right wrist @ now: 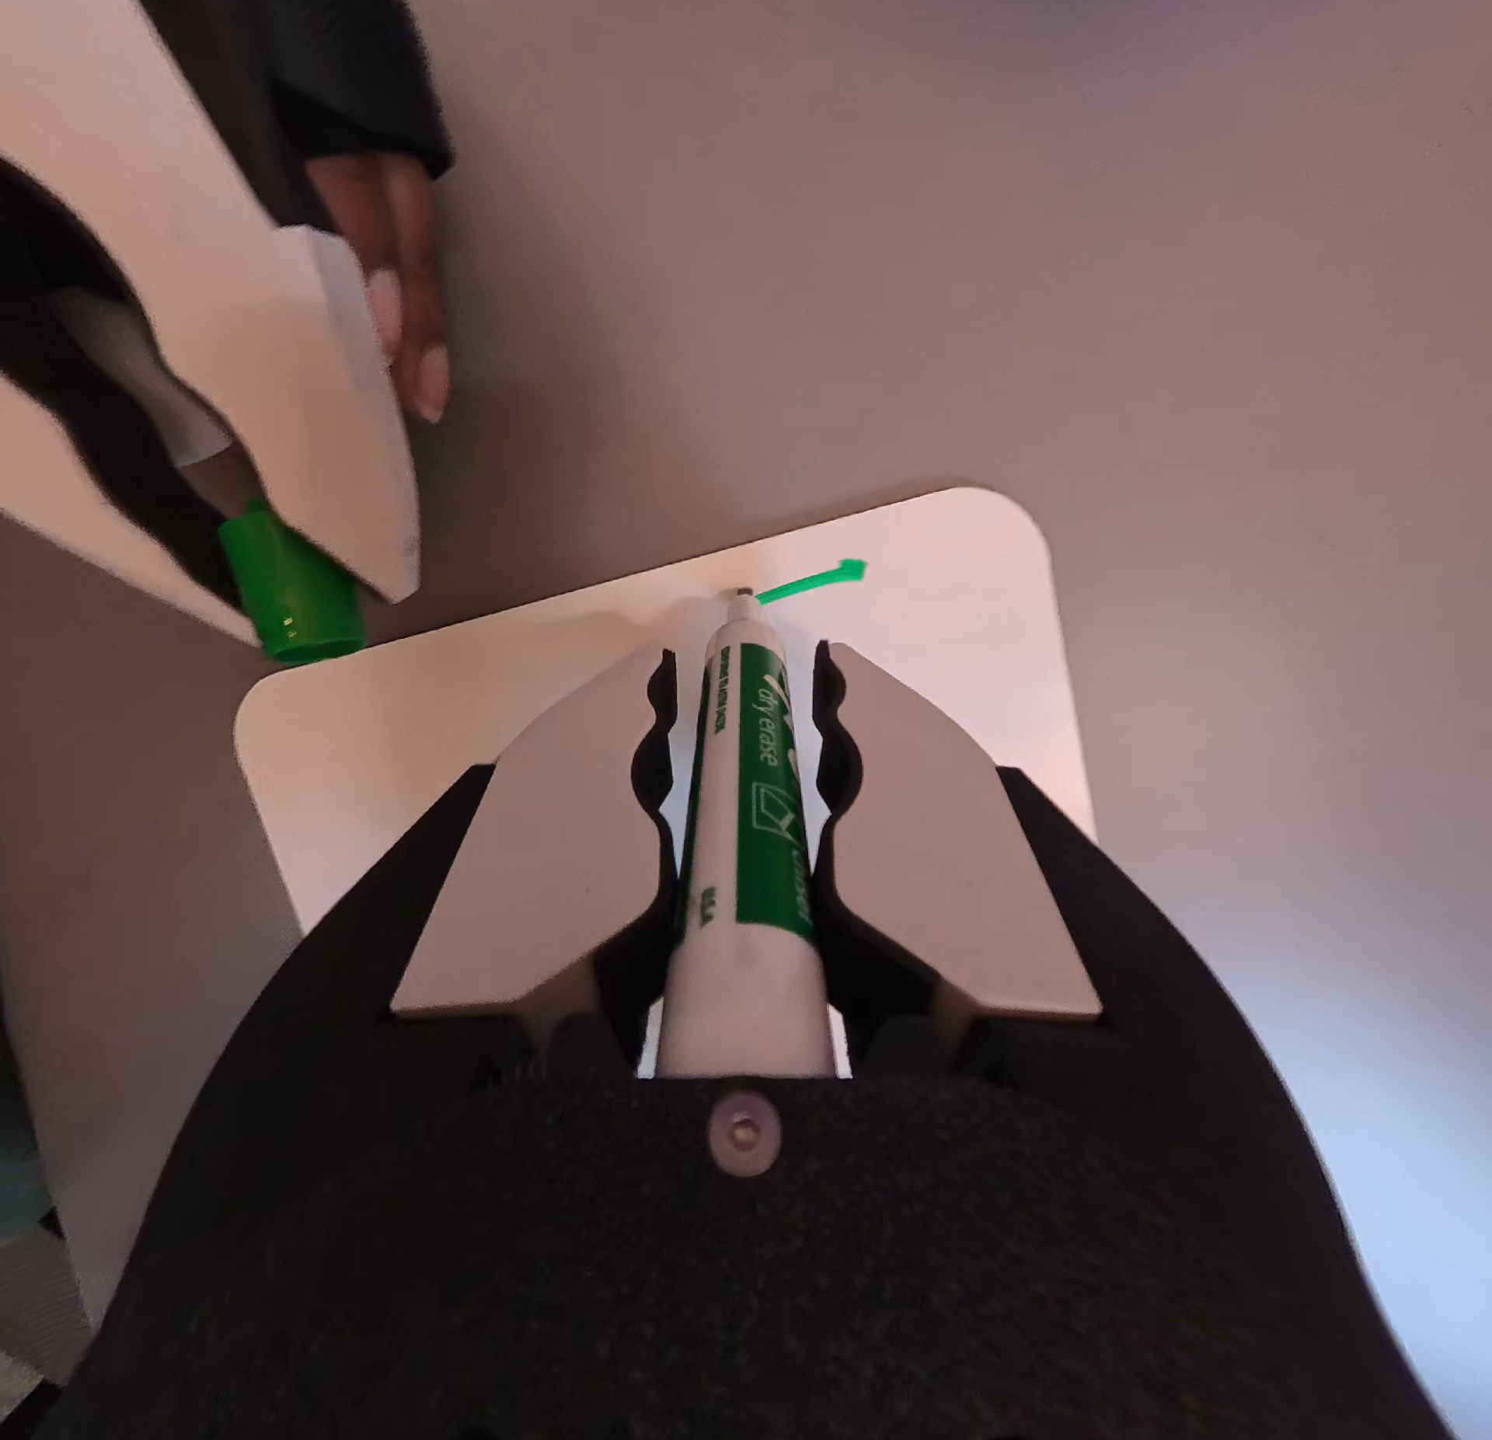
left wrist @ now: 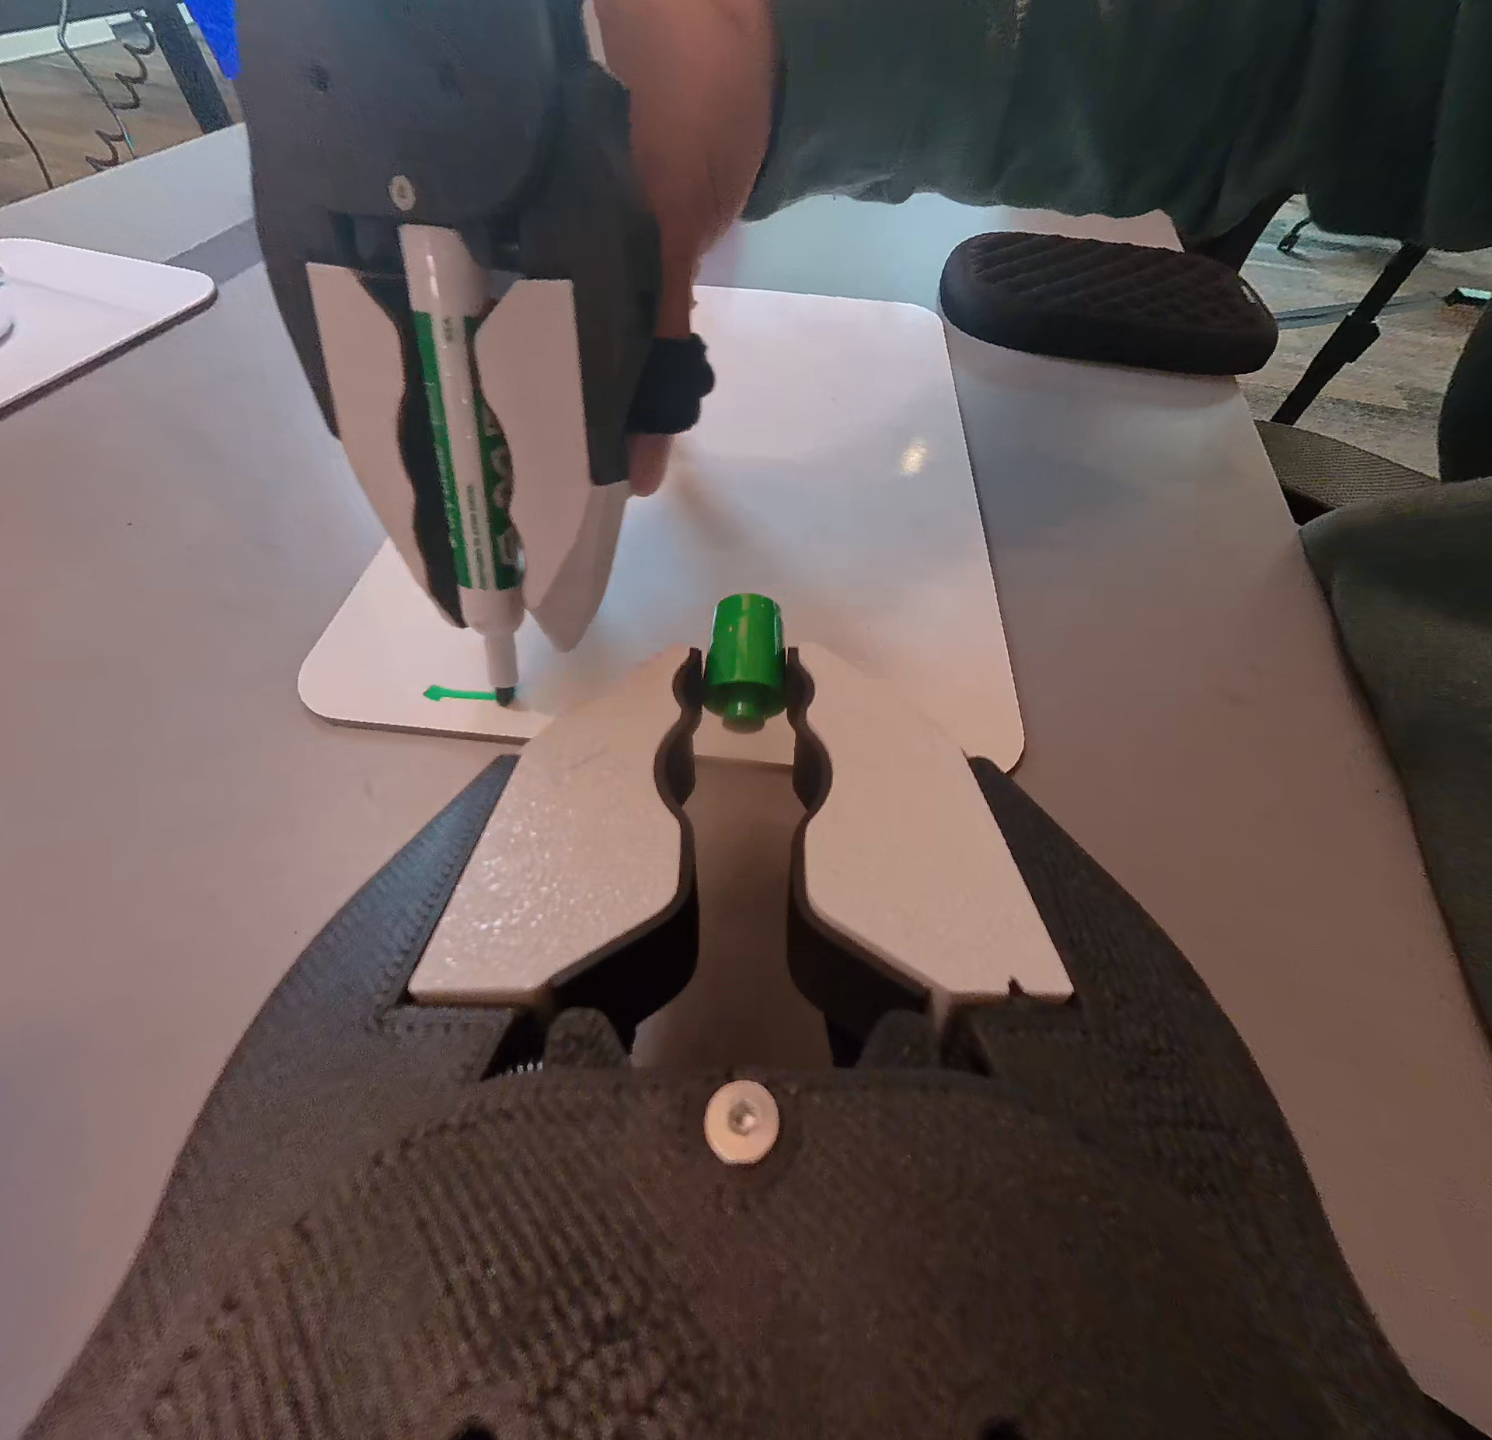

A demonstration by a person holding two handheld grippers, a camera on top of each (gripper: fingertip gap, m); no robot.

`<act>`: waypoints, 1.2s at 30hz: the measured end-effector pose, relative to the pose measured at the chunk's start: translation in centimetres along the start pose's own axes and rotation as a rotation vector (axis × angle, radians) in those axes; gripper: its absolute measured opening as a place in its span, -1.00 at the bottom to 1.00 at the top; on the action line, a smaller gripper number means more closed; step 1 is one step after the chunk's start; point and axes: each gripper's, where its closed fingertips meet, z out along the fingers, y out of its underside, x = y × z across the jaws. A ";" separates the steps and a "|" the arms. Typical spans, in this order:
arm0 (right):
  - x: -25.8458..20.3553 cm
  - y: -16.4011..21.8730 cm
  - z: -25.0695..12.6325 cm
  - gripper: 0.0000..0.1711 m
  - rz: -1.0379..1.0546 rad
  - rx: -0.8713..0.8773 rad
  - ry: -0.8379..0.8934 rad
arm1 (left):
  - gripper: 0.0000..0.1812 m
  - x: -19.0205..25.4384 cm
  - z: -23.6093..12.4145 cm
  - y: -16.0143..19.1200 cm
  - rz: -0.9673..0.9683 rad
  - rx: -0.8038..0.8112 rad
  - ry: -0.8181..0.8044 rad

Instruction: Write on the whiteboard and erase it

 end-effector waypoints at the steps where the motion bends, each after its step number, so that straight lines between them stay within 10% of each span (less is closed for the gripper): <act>1: -0.5 0.2 0.0 -0.61 -0.007 -0.007 -0.008 | -0.78 0.0 0.0 0.0 0.000 -0.001 0.001; 10: -4.4 3.2 -0.8 -0.61 -0.057 -0.100 -0.052 | -0.78 0.1 0.0 0.1 -0.002 -0.004 0.005; 25: 3.1 3.3 -1.8 -0.61 0.026 -0.080 0.068 | -0.78 0.2 0.1 0.1 0.013 -0.012 0.003; 36: -3.0 5.1 -1.8 -0.61 -0.036 -0.137 -0.011 | -0.78 0.3 0.1 0.1 0.013 -0.011 0.004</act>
